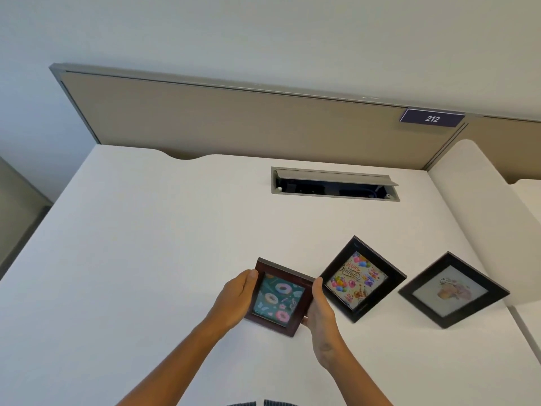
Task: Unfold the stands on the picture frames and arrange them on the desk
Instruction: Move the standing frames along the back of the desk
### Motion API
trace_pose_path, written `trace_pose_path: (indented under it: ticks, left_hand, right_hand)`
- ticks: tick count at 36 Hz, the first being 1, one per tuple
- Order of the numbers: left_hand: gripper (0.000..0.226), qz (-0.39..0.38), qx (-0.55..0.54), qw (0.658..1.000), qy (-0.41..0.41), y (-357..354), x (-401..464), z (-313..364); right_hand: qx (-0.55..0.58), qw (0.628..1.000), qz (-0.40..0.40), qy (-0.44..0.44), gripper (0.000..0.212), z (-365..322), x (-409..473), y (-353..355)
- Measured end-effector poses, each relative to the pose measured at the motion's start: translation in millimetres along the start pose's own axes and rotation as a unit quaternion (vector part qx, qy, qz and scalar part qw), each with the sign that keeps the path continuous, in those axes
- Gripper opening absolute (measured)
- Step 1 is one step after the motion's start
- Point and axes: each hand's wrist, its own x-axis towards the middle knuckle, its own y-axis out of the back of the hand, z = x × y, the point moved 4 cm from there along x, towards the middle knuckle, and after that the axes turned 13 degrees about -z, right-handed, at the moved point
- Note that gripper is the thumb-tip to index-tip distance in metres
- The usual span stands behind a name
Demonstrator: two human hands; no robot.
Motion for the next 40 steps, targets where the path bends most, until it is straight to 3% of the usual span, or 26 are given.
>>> trace_pose_path:
  ticks: [3, 15, 22, 34, 40]
  left_hand:
    - [0.043, 0.012, -0.004, 1.0, -0.005, 6, 4, 2]
    - [0.04, 0.111, -0.05, 0.992, -0.021, 91, 19, 11]
    - [0.04, 0.167, -0.08, 0.982, -0.026, 165, 26, 4]
    - [0.045, 0.282, -0.092, 0.954, -0.027, 318, 53, -4]
    - [0.039, 0.337, -0.103, 0.936, -0.021, 393, 75, -8]
  right_hand:
    - [-0.004, 1.0, -0.007, 0.002, 0.07, -8, 9, -5]
    - [-0.073, 0.995, -0.064, -0.009, 0.077, -66, 79, -69]
    - [-0.115, 0.987, -0.11, -0.009, 0.086, -100, 136, -134]
    - [-0.161, 0.971, -0.175, -0.003, 0.065, -146, 266, -261]
    - [-0.174, 0.963, -0.207, 0.009, 0.072, -164, 340, -325]
